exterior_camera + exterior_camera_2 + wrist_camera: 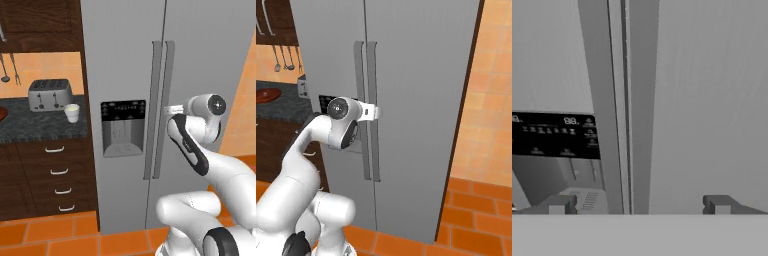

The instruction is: Grab a lemon wedge from the fridge and one ice cube from the ice bowl, and put them in the glass of lemonade.

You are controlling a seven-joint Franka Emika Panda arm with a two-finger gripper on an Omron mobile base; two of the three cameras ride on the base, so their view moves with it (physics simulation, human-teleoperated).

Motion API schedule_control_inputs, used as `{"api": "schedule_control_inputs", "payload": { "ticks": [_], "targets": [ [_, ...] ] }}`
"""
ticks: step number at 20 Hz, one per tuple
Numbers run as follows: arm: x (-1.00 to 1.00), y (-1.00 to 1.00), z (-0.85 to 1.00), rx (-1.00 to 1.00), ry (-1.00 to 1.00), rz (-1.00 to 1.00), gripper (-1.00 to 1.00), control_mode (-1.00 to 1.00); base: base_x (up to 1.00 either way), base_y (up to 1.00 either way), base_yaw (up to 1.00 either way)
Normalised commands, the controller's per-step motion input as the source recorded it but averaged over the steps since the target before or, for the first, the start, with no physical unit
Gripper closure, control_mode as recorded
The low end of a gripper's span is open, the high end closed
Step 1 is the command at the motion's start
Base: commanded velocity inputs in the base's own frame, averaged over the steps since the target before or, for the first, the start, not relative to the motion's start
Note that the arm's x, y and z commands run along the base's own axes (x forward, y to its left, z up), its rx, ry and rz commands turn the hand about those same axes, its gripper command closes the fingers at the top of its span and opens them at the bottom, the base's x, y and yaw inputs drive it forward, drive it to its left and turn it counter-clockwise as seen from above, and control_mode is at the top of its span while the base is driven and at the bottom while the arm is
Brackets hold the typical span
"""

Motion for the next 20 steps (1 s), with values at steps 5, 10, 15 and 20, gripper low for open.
{"api": "schedule_control_inputs", "payload": {
  "ticks": [5,10,15,20],
  "targets": [
    [0.40,-0.10,-0.03,0.00,-0.07,0.00,-1.00,-1.00,0.00,0.00,0.00],
    [0.39,0.00,-0.05,0.00,-0.12,0.00,-1.00,-1.00,0.00,0.00,0.00],
    [0.42,0.00,-0.18,0.00,-0.16,0.00,-1.00,-1.00,0.00,0.00,0.00],
    [0.42,-0.05,-0.17,0.00,-0.08,0.00,-1.00,-1.00,0.00,0.00,0.00]
  ]
}}
